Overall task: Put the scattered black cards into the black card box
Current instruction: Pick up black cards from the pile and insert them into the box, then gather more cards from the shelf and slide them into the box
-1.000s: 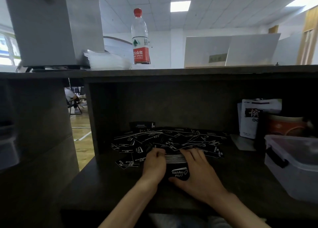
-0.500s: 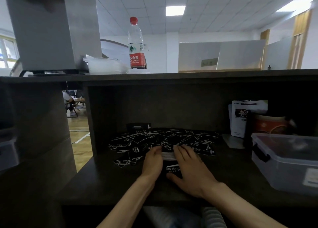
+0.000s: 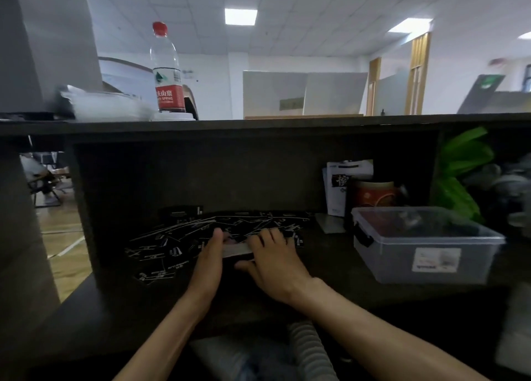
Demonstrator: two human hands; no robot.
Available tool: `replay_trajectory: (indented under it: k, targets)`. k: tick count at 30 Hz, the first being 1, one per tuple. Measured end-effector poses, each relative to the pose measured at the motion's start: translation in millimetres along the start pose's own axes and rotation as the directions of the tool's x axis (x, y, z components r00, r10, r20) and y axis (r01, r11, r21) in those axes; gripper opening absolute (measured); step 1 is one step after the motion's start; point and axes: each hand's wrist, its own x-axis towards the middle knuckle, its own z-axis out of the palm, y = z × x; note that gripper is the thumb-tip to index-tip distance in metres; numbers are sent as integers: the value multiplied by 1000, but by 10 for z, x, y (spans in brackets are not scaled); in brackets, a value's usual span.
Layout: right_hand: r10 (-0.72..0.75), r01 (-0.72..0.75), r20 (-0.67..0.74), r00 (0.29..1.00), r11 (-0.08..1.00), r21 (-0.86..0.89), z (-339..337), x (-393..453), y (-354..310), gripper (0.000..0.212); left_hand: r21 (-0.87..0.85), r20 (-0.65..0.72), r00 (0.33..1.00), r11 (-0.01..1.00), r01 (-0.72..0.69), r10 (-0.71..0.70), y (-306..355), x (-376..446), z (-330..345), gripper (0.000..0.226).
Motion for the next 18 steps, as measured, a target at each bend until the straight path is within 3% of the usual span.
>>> replay_trajectory:
  k: [3, 6, 9, 12, 14, 16, 18]
  targets:
    - [29, -30, -102, 994, 1000, 0, -503, 12, 420, 59, -17, 67, 991, 993, -114, 115, 118, -23, 294, 52]
    - [112, -131, -189, 975, 988, -87, -1074, -5, 1008, 57, 161, 196, 963, 962, -220, 187, 175, -31, 733, 22]
    - [269, -298, -189, 944, 942, -151, -1471, -117, 1645, 56, 284, 404, 887, 892, -352, 222, 189, -57, 1219, 33]
    - [481, -483, -66, 874, 851, -204, -1636, -297, 2183, 54, 271, 539, 805, 854, -445, 248, 294, -106, 1680, 75]
    - [548, -531, 54, 835, 827, -187, -1673, -410, 2435, 53, 254, 602, 756, 837, -484, 255, 363, -125, 1943, 98]
    - [559, -549, 258, 788, 828, -114, -1677, -507, 2587, 43, 268, 639, 738, 837, -476, 216, 328, -107, 2148, 113]
    - [530, -565, 491, 691, 820, -89, -1656, -545, 2661, 27, 328, 646, 748, 829, -454, 154, 207, -88, 2249, 122]
